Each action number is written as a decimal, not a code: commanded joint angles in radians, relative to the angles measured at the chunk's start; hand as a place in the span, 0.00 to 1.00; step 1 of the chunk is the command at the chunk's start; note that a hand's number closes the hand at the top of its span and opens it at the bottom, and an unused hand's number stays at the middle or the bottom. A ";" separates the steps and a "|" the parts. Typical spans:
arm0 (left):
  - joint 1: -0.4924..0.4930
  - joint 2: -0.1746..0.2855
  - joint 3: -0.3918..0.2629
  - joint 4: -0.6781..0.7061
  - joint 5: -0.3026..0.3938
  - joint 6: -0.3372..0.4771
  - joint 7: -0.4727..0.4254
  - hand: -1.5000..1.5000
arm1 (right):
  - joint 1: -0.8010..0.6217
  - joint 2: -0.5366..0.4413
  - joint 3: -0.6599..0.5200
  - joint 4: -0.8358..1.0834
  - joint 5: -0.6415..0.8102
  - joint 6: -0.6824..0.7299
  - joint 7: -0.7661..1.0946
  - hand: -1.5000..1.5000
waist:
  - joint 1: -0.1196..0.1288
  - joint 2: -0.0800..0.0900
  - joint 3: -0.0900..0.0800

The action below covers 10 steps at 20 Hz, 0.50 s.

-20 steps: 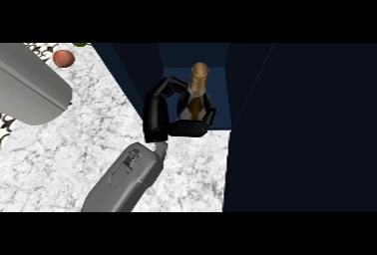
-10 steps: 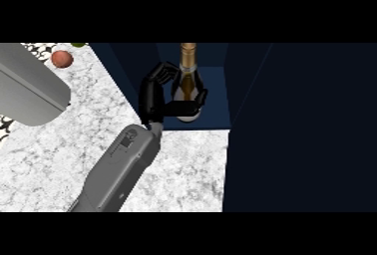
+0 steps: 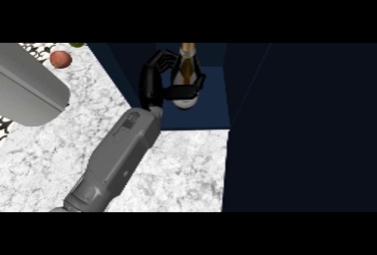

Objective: Pick up the wine, place it into the cabinet and close the cabinet

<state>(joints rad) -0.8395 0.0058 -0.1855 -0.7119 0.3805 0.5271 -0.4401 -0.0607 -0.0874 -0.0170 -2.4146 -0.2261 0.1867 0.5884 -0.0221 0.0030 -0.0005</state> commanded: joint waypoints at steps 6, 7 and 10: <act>-0.163 0.003 0.099 0.244 0.003 0.011 -0.155 1.00 | 0.011 0.005 -0.005 -0.087 -0.077 0.004 0.008 0.00 | -0.018 0.007 0.000; -0.179 0.002 0.102 0.255 -0.003 0.012 -0.159 1.00 | -0.041 -0.011 -0.036 -0.089 -0.102 -0.028 0.068 0.00 | -0.014 0.006 0.000; -0.213 -0.006 0.123 0.331 0.016 0.042 -0.226 1.00 | 0.024 0.012 0.022 -0.091 -0.061 0.002 0.021 0.00 | -0.027 0.009 0.000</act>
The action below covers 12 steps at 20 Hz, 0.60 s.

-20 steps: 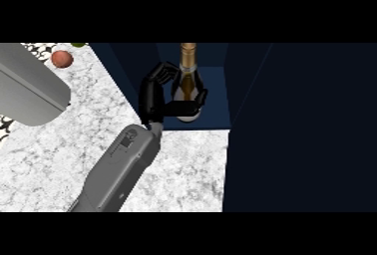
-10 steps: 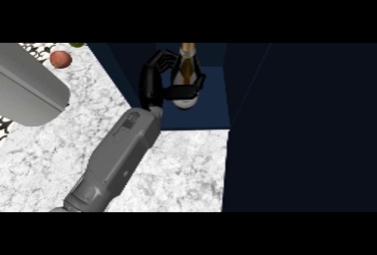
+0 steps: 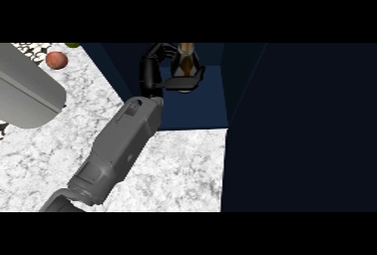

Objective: Pick up the wine, place it into the cabinet and close the cabinet

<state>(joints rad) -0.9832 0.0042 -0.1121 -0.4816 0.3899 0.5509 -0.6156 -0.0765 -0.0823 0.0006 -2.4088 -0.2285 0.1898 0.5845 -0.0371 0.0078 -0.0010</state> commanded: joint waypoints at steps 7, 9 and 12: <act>-0.106 -0.004 0.073 0.151 0.060 -0.018 -0.024 1.00 | 0.103 0.025 0.014 -0.099 -0.060 0.026 -0.025 0.00 | -0.014 0.001 0.001; -0.125 0.015 0.132 0.176 0.082 -0.064 -0.018 1.00 | 0.017 0.040 0.050 -0.084 -0.011 -0.035 0.037 0.00 | -0.007 0.004 0.000; -0.087 -0.004 0.154 0.193 0.132 -0.082 -0.091 1.00 | -0.044 -0.001 -0.002 -0.078 -0.071 -0.031 0.068 0.00 | -0.022 0.009 0.000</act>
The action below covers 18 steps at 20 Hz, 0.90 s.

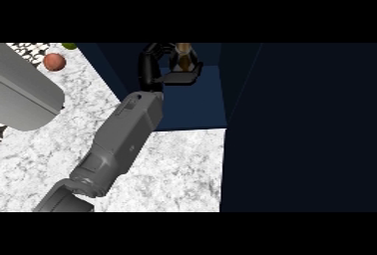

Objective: Pick up the wine, place it into the cabinet and close the cabinet

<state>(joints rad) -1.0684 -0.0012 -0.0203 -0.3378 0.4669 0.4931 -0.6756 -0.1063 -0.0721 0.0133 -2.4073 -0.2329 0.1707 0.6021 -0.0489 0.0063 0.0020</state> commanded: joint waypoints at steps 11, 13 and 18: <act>-0.077 0.014 0.100 0.150 0.056 -0.037 -0.051 1.00 | -0.010 -0.014 0.002 -0.053 -0.048 0.006 0.026 0.00 | -0.013 0.015 -0.003; -0.062 0.007 0.089 0.171 0.038 -0.026 -0.080 1.00 | 0.042 -0.012 0.009 -0.090 -0.052 0.021 0.015 0.00 | -0.018 0.014 -0.002; -0.033 0.037 0.089 0.207 0.023 -0.051 -0.091 0.00 | 0.026 0.001 0.032 -0.090 -0.019 0.002 0.020 0.00 | -0.017 0.015 -0.003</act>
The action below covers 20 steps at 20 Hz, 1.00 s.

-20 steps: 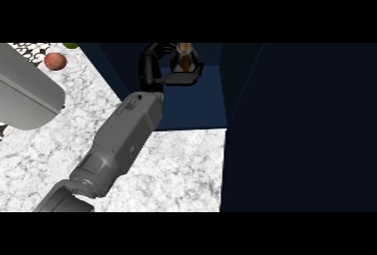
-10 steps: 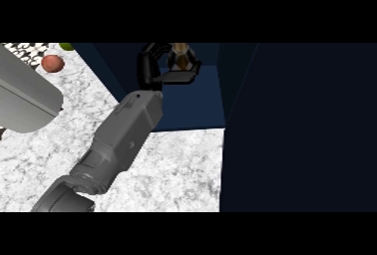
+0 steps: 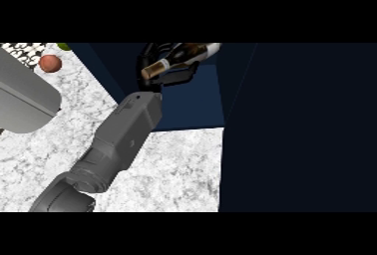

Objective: Pick up the wine, place it into the cabinet and close the cabinet

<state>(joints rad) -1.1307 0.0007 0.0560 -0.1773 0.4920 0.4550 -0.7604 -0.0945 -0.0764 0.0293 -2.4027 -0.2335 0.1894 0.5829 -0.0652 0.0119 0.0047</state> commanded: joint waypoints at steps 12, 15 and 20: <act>0.016 0.034 -0.016 0.100 -0.066 0.070 -0.005 0.00 | 0.015 -0.002 -0.026 -0.029 -0.055 0.012 -0.010 0.00 | -0.006 0.014 -0.005; 0.033 0.056 -0.012 0.095 -0.068 0.052 -0.013 0.00 | 0.024 -0.005 -0.015 -0.066 -0.055 0.016 0.002 0.00 | -0.003 0.012 -0.006; 0.097 -0.001 0.026 0.071 -0.040 0.059 -0.119 0.00 | 0.015 0.014 0.039 -0.041 -0.003 0.009 -0.006 0.00 | -0.006 0.016 -0.007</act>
<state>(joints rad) -1.1055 -0.0009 0.0582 -0.1143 0.4367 0.5230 -0.8126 -0.0939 -0.0688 0.0415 -2.3956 -0.2367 0.2006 0.5600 -0.0766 0.0189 0.0043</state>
